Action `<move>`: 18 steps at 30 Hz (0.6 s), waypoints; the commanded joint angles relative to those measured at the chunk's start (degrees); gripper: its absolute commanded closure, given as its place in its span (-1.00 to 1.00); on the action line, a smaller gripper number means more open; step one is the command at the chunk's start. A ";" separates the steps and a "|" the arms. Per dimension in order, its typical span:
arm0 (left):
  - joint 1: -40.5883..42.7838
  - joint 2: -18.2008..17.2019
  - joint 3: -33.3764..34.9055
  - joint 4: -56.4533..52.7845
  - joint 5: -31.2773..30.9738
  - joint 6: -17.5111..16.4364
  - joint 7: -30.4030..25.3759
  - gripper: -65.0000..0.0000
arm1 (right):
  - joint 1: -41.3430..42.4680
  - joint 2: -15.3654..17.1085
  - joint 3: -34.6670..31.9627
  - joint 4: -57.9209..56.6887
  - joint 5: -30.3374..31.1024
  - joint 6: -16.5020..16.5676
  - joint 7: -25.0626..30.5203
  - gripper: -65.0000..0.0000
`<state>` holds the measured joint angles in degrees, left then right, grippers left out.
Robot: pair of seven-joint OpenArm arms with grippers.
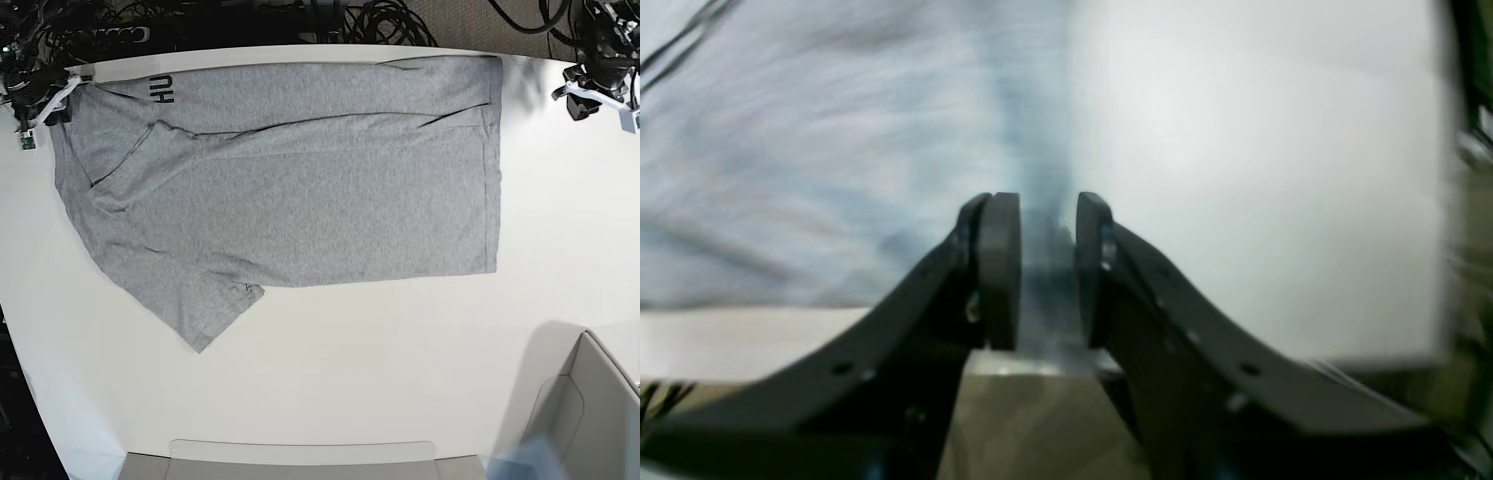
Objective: Fold the T-shirt properly
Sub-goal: 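Drag the shirt toward the robot with both grippers, then release, then move both grippers to the shirt's hem corners and grasp them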
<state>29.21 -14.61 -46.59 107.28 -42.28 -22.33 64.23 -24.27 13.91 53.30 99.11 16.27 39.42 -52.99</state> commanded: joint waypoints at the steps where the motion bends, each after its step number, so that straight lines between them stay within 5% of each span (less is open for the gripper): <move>1: 0.46 -0.82 -0.31 0.89 -0.49 -0.05 -0.80 0.58 | -0.91 1.16 -0.33 0.71 -0.76 0.58 0.29 0.52; 12: 0.28 -0.73 -0.31 0.89 -0.75 -0.22 -0.80 0.58 | 1.20 1.16 5.65 5.20 -5.68 0.58 0.64 0.53; 18: -8.95 -0.82 6.46 1.15 -0.93 -0.31 -0.89 0.58 | 12.54 2.22 7.14 5.81 0.39 0.58 0.64 0.53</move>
<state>20.16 -14.70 -40.34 107.31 -41.98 -22.26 64.14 -12.36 14.52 60.12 103.92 16.27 39.42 -53.87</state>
